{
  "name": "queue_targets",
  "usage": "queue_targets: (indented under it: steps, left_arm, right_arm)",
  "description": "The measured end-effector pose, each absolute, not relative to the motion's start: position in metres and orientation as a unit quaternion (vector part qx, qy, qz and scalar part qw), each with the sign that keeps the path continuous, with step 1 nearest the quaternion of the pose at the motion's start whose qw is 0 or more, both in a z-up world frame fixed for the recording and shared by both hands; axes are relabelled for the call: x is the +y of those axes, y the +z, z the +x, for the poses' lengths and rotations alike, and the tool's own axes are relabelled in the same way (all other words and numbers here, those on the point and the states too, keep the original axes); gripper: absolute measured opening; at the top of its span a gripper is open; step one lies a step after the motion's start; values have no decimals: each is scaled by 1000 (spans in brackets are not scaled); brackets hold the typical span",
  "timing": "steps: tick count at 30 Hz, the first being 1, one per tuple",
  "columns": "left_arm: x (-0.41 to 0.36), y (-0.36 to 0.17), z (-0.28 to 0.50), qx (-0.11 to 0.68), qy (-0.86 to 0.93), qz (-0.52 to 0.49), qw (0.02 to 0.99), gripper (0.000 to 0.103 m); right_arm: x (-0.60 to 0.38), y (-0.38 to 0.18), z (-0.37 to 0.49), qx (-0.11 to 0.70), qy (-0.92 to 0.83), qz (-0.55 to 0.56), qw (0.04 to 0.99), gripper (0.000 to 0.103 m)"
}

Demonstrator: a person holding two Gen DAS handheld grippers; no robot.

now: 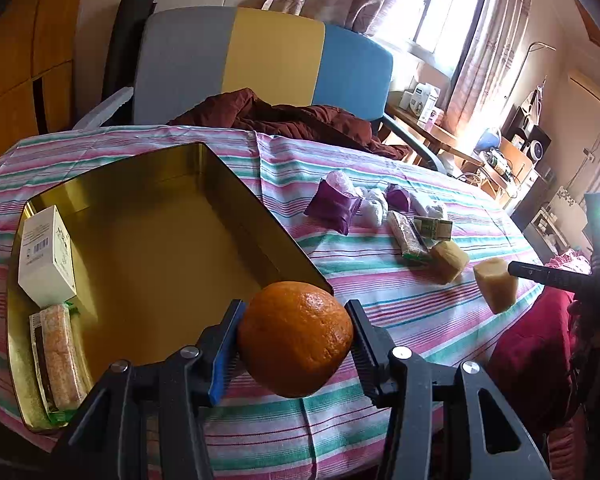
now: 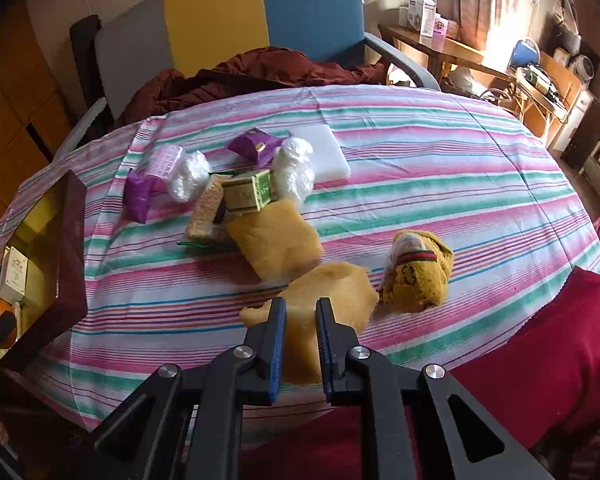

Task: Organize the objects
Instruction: 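Place the orange in the gold tray with the left tool while the right tool places the sponge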

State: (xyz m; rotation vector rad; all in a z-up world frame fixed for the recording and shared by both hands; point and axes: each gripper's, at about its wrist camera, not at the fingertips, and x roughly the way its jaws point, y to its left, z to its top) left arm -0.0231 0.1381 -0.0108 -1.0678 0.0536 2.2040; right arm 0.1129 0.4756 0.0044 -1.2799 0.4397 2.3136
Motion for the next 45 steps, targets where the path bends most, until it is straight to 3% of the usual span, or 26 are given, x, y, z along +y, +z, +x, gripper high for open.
queue_targets:
  steps: [8, 15, 26, 34, 35, 37, 40, 45]
  left_arm:
    - [114, -5, -29, 8, 858, -404, 318, 51]
    - [70, -7, -44, -10, 875, -406, 263, 51]
    - [1, -19, -62, -49, 883, -423, 196, 51]
    - [-1, -21, -84, -75, 876, -433, 198, 52]
    - [-2, -20, -85, -81, 878, -430, 194, 52]
    - [-2, -18, -85, -86, 880, -427, 191, 52]
    - [-1, -17, -82, -77, 886, -421, 180, 52]
    - [-2, -15, -73, -66, 895, -412, 159, 52]
  right_arm:
    - [442, 44, 92, 135, 876, -428, 179, 15]
    - [368, 61, 32, 96, 903, -412, 71, 15]
    - [263, 44, -41, 47, 903, -425, -51, 15]
    - [226, 21, -71, 44, 884, -454, -99, 18]
    - [222, 18, -71, 44, 882, -457, -104, 21]
    - [216, 11, -70, 42, 878, -465, -107, 45]
    - [211, 3, -67, 60, 871, -471, -125, 72]
    - [198, -1, -56, 34, 882, -456, -112, 99]
